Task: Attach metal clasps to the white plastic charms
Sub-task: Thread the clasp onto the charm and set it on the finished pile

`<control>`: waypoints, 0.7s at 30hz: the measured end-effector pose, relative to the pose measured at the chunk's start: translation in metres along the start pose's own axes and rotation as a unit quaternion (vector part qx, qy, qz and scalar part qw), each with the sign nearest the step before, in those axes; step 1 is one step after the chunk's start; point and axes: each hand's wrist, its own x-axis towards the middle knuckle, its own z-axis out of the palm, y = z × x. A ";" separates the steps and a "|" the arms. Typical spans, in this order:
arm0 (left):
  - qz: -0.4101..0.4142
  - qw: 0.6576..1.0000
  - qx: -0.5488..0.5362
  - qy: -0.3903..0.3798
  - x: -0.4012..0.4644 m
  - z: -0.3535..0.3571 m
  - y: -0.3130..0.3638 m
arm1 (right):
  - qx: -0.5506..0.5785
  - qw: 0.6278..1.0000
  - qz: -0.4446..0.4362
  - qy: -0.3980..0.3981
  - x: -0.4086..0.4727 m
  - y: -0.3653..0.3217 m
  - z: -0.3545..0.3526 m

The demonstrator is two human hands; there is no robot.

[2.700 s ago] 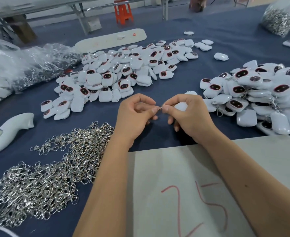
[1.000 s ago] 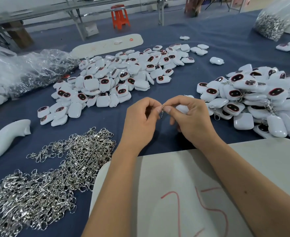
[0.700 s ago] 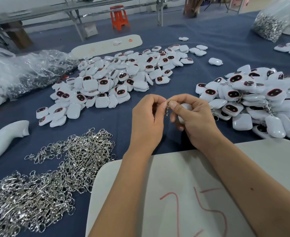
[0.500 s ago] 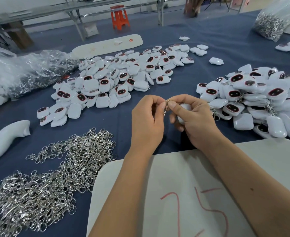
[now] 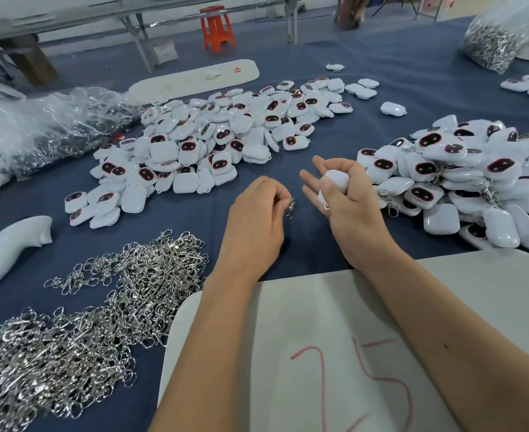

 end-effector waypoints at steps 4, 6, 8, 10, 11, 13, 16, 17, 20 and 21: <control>-0.003 1.000 -0.006 -0.014 0.001 0.004 0.004 | -0.108 0.993 -0.056 0.001 -0.004 -0.001 0.002; -0.006 1.000 -0.014 -0.021 0.000 0.004 0.006 | -0.174 0.981 -0.078 0.023 -0.004 0.000 0.002; -0.012 0.999 -0.020 -0.028 0.000 0.004 0.007 | -0.190 0.978 -0.076 0.048 -0.002 0.001 -0.001; -0.011 0.999 -0.018 -0.033 0.000 0.005 0.008 | -0.169 0.981 -0.056 0.073 0.000 0.000 -0.004; -0.011 0.999 -0.017 -0.036 0.000 0.006 0.008 | -0.156 0.983 -0.046 0.083 0.001 -0.001 -0.005; -0.010 0.999 -0.015 -0.039 0.000 0.006 0.007 | -0.132 0.987 -0.037 0.083 0.000 -0.004 -0.005; -0.005 0.999 -0.010 -0.041 0.000 0.007 0.007 | -0.112 0.991 -0.028 0.067 -0.002 -0.005 -0.005; -0.004 0.999 -0.010 -0.042 0.000 0.007 0.007 | -0.122 0.989 -0.033 0.076 -0.002 -0.004 -0.006; -0.001 0.999 -0.014 -0.049 0.000 0.008 0.008 | -0.242 0.956 -0.086 0.141 -0.002 -0.001 -0.009; 0.002 0.999 -0.015 -0.051 0.000 0.009 0.008 | -0.261 0.948 -0.098 0.156 -0.002 0.000 -0.009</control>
